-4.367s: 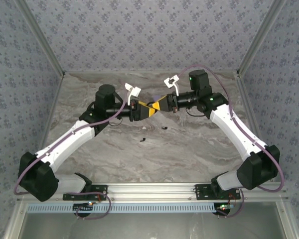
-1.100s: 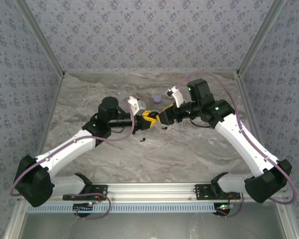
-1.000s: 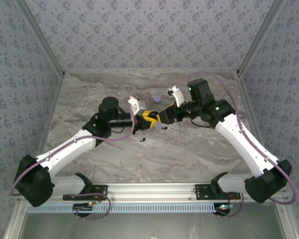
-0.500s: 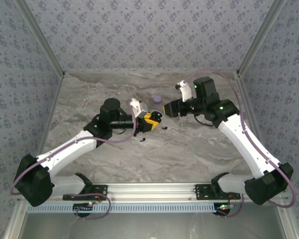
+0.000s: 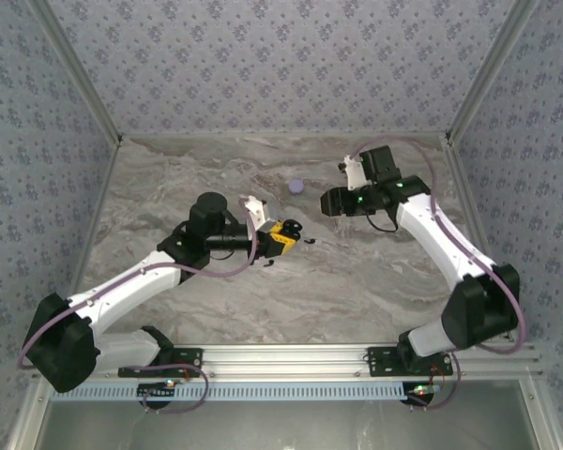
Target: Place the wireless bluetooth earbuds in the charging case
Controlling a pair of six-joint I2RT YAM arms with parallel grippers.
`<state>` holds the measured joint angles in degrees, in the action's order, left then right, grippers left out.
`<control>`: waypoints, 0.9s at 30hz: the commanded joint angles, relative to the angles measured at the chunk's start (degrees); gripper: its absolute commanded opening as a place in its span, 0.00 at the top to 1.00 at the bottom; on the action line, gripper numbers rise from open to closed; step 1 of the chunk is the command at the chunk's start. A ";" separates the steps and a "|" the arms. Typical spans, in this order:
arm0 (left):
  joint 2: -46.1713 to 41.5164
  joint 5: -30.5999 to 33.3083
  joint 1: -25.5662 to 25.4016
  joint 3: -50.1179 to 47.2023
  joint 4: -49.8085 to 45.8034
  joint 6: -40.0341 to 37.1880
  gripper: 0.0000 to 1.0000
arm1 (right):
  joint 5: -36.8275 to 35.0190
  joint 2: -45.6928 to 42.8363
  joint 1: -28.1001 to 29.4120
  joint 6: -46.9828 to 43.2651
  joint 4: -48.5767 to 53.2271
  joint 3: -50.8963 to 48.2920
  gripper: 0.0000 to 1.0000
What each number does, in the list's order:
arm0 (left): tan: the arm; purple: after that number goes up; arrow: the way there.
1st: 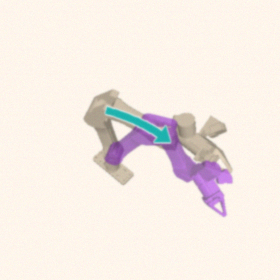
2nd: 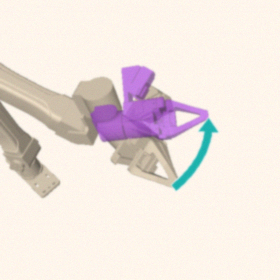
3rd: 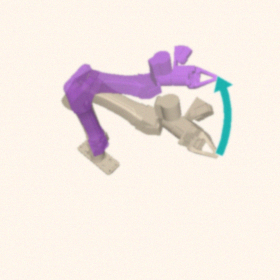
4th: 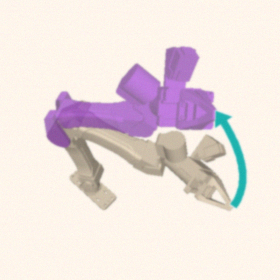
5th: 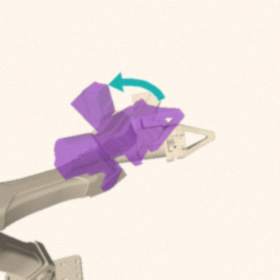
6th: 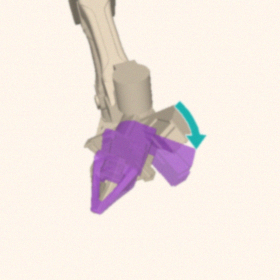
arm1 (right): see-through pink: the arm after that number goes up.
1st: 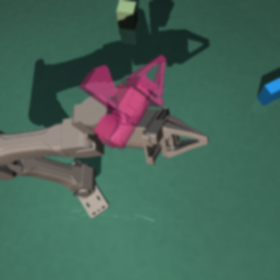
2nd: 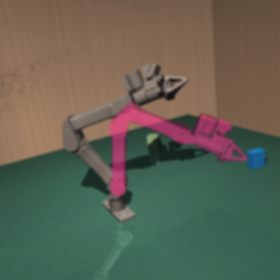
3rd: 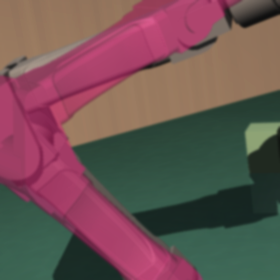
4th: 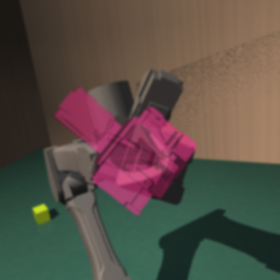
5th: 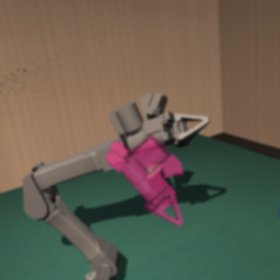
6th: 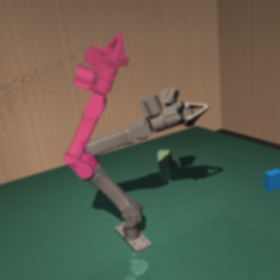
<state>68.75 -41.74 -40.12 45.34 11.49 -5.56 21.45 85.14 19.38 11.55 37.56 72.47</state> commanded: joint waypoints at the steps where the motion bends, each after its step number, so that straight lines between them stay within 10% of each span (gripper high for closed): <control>1: -1.34 0.06 -0.19 0.62 -0.28 -2.31 0.99 | 1.92 4.76 0.16 -0.07 0.70 1.31 0.41; 17: -4.58 4.38 -0.18 -2.38 1.03 0.18 0.99 | 5.07 22.05 6.17 -0.74 3.72 6.03 0.73; 27: -4.95 5.48 -0.22 -3.24 2.14 0.82 0.99 | 5.02 24.34 6.83 -1.70 5.51 4.06 0.74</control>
<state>65.17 -36.49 -40.14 42.04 11.81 -5.30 25.96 107.85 25.93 10.92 40.53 77.03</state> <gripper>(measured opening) 0.203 0.258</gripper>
